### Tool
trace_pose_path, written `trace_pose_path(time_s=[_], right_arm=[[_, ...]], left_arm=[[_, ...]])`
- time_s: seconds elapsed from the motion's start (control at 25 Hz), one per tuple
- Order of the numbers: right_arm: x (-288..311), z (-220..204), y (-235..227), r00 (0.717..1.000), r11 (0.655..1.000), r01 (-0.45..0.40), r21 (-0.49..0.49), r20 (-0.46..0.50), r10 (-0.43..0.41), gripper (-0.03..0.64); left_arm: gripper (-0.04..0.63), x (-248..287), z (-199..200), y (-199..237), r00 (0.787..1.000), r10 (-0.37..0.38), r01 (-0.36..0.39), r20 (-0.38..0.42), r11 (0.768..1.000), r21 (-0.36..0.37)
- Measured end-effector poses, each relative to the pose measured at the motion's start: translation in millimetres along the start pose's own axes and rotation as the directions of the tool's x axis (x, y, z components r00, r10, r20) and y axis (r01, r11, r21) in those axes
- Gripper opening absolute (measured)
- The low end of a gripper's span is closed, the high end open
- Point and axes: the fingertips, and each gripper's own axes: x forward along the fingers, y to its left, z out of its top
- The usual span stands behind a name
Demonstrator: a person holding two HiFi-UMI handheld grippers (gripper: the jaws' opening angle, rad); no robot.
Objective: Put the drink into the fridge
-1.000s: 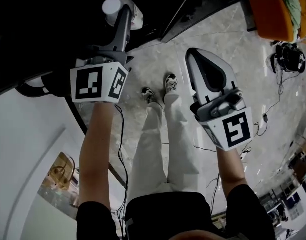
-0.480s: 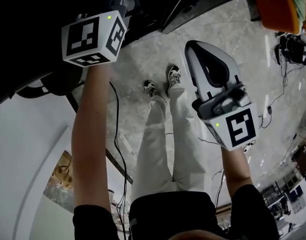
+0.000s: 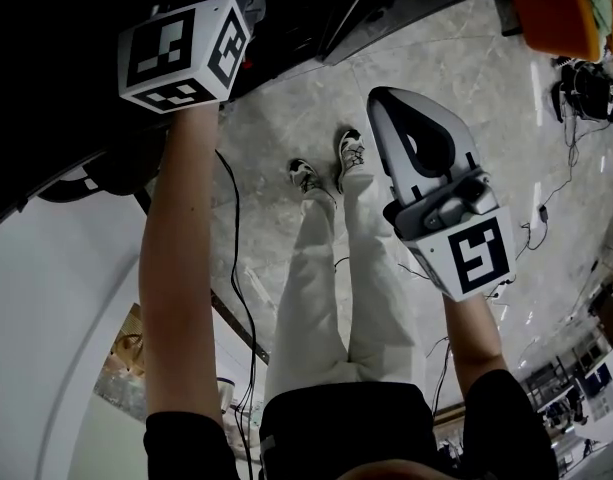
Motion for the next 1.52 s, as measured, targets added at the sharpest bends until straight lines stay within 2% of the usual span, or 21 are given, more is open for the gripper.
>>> trace_pose_path(time_s=[0.36,0.52,0.76,1.0,1.12,1.24,1.36,1.52], right_arm=[[-1,-4,11,1.0,1.0,-0.005,0.008,-0.013,0.005,0.003],[-1,-8,13,1.0,1.0,-0.014,0.013,-0.023,0.014,0.003],[-2,-12,15,0.999,1.0,-0.025,0.018,-0.029,0.026,0.003],[-3,-6,17,1.0,1.0,-0.016,0.005,0.0,0.016,0.003],[-3,3,13,0.999,0.999,-0.012,-0.049,0.053,0.015,0.003],[-5,3,17,0.999,0.996,-0.022,-0.092,0.03,0.025,0.003],[-4,4,24,0.997,0.993,-0.073,-0.093,0.03,0.076,0.003],[-3,16,25,0.994,0.995,-0.078,-0.057,0.073,0.082,0.003]], left_arm=[[0.19,-4,2,2,1.0,-0.005,0.005,0.021,1.0,0.001],[0.193,-6,4,5,0.999,0.002,0.0,0.055,0.999,-0.034],[0.196,-17,1,1,0.999,0.007,-0.006,0.041,1.0,-0.024],[0.196,-60,3,-7,0.997,0.054,-0.049,0.059,0.995,-0.09],[0.196,-89,-5,-23,0.997,0.069,-0.063,0.043,0.989,-0.133],[0.195,-119,-21,-50,0.999,0.035,-0.034,0.004,0.985,-0.17],[0.195,-139,-33,-73,1.0,-0.014,0.008,-0.027,0.982,-0.19],[0.195,-156,-25,-85,0.999,-0.035,0.034,-0.003,0.981,-0.193]])
